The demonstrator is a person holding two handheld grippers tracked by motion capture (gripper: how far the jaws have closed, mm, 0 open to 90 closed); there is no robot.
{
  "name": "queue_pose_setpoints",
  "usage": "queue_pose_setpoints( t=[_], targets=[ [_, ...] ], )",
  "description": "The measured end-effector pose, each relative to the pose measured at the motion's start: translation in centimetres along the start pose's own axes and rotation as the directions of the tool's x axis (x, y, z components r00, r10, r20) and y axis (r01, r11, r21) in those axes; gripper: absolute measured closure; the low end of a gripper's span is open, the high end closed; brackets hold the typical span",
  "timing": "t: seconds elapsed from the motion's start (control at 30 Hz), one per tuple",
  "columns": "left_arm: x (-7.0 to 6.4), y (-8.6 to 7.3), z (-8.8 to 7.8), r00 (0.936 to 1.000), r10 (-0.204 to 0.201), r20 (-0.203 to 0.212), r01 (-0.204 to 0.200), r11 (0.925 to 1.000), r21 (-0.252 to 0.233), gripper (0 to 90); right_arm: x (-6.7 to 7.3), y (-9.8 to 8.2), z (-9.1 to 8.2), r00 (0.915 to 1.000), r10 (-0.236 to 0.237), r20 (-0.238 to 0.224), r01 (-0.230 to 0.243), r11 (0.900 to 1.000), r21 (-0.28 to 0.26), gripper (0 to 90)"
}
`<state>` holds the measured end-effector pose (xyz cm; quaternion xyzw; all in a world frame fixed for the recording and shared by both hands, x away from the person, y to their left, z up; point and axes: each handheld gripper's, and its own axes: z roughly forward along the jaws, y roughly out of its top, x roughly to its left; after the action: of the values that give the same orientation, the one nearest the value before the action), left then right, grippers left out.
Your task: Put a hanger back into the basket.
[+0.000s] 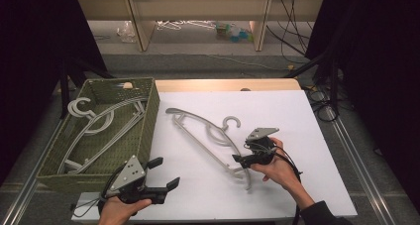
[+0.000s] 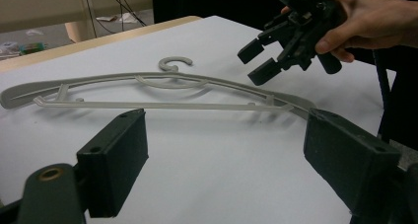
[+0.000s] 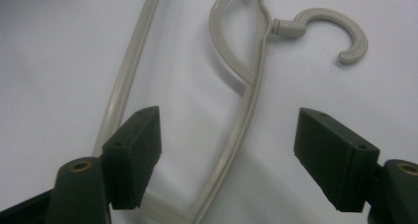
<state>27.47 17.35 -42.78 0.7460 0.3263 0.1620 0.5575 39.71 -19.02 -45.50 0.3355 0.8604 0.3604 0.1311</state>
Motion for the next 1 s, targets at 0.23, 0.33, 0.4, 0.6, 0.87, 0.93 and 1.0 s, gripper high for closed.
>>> queue_pose_setpoints(
  t=[0.23, 0.33, 0.4, 0.6, 0.87, 0.93, 1.0],
  targets=[
    [0.1, -0.1, 0.1, 1.0, 0.001, -0.005, -0.001, 1.0, 0.007, 17.0, -0.9, 1.3, 2.2, 0.9999, 0.012, 0.009, -0.012, 0.998, 0.055, 31.3],
    [0.1, -0.1, 0.1, 1.0, -0.004, 0.003, 0.004, 1.0, 0.003, 16.9, -1.2, 1.8, 3.2, 0.9998, 0.015, 0.013, -0.016, 0.995, 0.1, 31.4],
    [0.3, -0.1, 0.1, 0.9997, 0.02, 0.016, -0.02, 0.9998, 0.003, 17.0, -1.4, 1.9, 3.8, 0.9998, 0.004, 0.017, -0.005, 0.995, 0.099, 34.2],
    [0.2, -0.2, 0.2, 1.0, 0.0, 0.004, 0.0, 0.9999, 0.013, 17.0, -1.7, 2.0, 5.0, 0.9998, 0.017, -0.007, -0.016, 0.984, 0.179, 43.4],
    [0.3, -0.3, 0.4, 0.9999, 0.001, 0.012, -0.001, 0.9996, 0.03, 17.0, -2.0, 2.8, 5.2, 1.0, -0.006, 0.008, 0.004, 0.974, 0.226, 54.9],
    [0.3, -0.3, 0.4, 0.9999, 0.0, 0.012, -0.001, 0.9994, 0.033, 17.0, -1.9, 3.0, 5.4, 0.9999, -0.004, 0.014, 0.001, 0.97, 0.244, 55.3],
    [0.3, -0.3, 0.4, 0.9998, 0.0, 0.021, -0.001, 0.9997, 0.025, 17.0, -2.0, 3.1, 5.4, 0.9999, 0.002, 0.013, -0.005, 0.968, 0.25, 57.0]
  ],
)
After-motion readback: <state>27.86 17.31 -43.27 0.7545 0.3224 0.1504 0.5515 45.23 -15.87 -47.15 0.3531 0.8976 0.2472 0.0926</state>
